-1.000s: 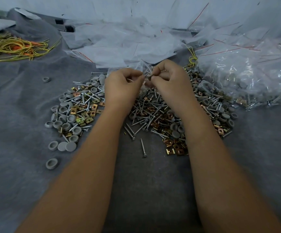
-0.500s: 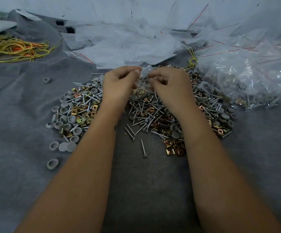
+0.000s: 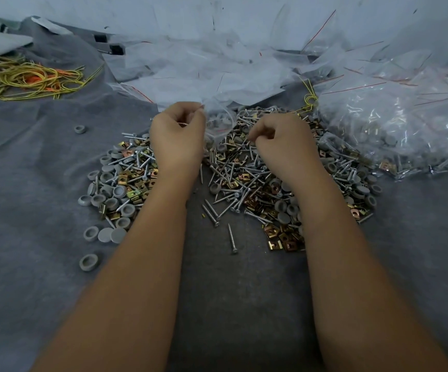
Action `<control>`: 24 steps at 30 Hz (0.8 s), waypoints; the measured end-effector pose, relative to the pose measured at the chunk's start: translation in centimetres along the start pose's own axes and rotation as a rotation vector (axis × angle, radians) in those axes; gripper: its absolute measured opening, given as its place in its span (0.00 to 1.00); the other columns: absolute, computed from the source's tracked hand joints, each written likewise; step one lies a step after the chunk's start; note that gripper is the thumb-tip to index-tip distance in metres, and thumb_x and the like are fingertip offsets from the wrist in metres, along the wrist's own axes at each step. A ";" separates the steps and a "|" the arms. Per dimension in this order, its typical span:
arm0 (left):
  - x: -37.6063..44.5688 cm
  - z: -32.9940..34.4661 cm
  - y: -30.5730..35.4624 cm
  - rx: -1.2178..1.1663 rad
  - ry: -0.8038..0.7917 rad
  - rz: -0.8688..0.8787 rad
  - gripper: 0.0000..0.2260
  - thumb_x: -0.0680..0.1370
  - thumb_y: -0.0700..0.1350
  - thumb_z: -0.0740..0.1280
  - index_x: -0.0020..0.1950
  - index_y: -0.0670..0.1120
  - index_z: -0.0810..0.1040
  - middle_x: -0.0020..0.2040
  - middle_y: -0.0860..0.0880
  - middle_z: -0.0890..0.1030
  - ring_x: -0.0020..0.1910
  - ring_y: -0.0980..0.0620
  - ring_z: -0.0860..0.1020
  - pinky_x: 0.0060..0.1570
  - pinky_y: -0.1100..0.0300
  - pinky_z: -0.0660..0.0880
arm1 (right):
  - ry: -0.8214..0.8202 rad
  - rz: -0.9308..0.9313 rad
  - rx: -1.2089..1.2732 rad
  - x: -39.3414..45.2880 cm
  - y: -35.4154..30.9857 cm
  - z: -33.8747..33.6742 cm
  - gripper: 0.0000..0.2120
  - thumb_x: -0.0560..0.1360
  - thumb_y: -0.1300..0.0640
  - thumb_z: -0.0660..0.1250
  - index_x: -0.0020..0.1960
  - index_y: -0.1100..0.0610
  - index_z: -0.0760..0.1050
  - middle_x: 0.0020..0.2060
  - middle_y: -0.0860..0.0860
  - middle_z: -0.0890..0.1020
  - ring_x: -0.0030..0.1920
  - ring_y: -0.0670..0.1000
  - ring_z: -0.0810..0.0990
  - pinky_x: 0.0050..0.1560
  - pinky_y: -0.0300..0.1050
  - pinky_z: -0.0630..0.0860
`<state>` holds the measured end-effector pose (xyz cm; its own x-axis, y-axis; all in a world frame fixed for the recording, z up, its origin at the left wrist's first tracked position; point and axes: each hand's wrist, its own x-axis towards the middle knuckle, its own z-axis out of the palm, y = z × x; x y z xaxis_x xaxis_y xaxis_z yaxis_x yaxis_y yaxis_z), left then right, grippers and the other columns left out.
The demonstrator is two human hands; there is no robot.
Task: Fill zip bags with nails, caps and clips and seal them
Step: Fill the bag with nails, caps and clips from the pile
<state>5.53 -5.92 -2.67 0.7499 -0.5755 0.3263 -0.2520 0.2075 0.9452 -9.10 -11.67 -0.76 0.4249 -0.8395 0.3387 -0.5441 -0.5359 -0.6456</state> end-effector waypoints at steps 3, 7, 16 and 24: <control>0.1 -0.3 0.4 -0.015 0.150 0.071 0.05 0.77 0.42 0.68 0.48 0.50 0.82 0.40 0.50 0.77 0.35 0.58 0.72 0.38 0.64 0.69 | -0.170 0.029 -0.195 -0.1 -0.3 -0.5 0.10 0.70 0.59 0.63 0.39 0.48 0.81 0.38 0.46 0.83 0.41 0.50 0.79 0.45 0.47 0.77; 0.0 -0.6 1.0 -0.129 -0.074 -0.097 0.06 0.80 0.46 0.66 0.50 0.48 0.82 0.41 0.49 0.82 0.32 0.57 0.75 0.32 0.64 0.72 | -0.383 0.077 -0.357 -0.2 -0.5 -1.0 0.02 0.70 0.50 0.69 0.42 0.45 0.80 0.45 0.48 0.81 0.55 0.55 0.76 0.61 0.55 0.73; 0.4 -1.2 1.1 -0.489 0.054 -0.298 0.23 0.85 0.52 0.50 0.45 0.42 0.80 0.34 0.49 0.78 0.27 0.54 0.71 0.27 0.62 0.64 | -0.254 0.005 -0.297 -0.1 0.4 -0.7 0.07 0.75 0.61 0.68 0.45 0.53 0.84 0.41 0.48 0.84 0.44 0.51 0.80 0.46 0.44 0.75; -0.5 0.1 1.4 -0.254 -0.006 -0.157 0.14 0.83 0.45 0.57 0.43 0.45 0.79 0.37 0.49 0.77 0.31 0.55 0.71 0.29 0.67 0.68 | -0.065 -0.010 -0.320 0.2 0.9 -0.5 0.10 0.76 0.63 0.67 0.53 0.54 0.84 0.52 0.53 0.83 0.49 0.54 0.79 0.50 0.46 0.74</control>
<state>4.79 -5.42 -1.46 0.7637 -0.6208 0.1771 0.0282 0.3061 0.9516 -9.87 -12.38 -0.99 0.4706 -0.8323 0.2928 -0.7352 -0.5534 -0.3913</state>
